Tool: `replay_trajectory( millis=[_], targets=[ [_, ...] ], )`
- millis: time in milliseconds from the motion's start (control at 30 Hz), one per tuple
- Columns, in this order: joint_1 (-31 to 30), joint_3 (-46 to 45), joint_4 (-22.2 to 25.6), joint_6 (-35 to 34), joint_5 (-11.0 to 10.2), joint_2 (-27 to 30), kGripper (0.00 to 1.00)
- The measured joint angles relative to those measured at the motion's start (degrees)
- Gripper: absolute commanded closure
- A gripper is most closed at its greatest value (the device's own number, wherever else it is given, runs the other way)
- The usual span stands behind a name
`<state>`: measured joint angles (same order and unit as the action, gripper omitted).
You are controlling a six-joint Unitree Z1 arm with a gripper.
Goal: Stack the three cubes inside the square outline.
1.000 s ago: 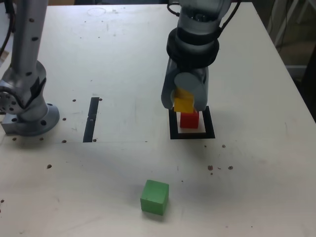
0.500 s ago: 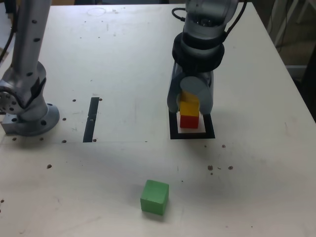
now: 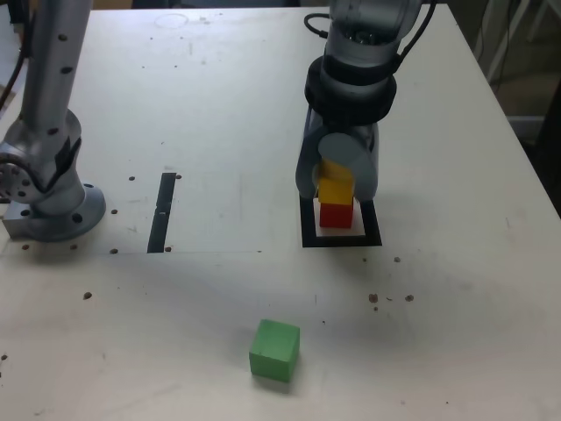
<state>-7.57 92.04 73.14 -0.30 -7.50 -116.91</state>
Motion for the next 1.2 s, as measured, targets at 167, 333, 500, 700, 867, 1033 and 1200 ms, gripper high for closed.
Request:
replay_trajectory(
  millis=[167,333,500,700,867,1033,1200],
  targets=[
    [0.0,0.0,0.0,0.4,0.3,0.0,0.15],
    [0.1,-0.1,0.0,0.5,0.3,0.0,0.10],
    [0.1,-1.1,1.5,0.6,0.2,1.4,0.03],
    [-4.0,-1.4,7.0,0.1,-1.7,6.3,0.01],
    [-11.4,-1.4,9.7,-4.7,-1.5,8.8,0.01],
    [-20.8,-1.4,9.8,-11.4,0.7,10.2,0.01],
    [-29.5,0.3,9.6,-17.3,2.0,9.4,0.01]
  ],
)
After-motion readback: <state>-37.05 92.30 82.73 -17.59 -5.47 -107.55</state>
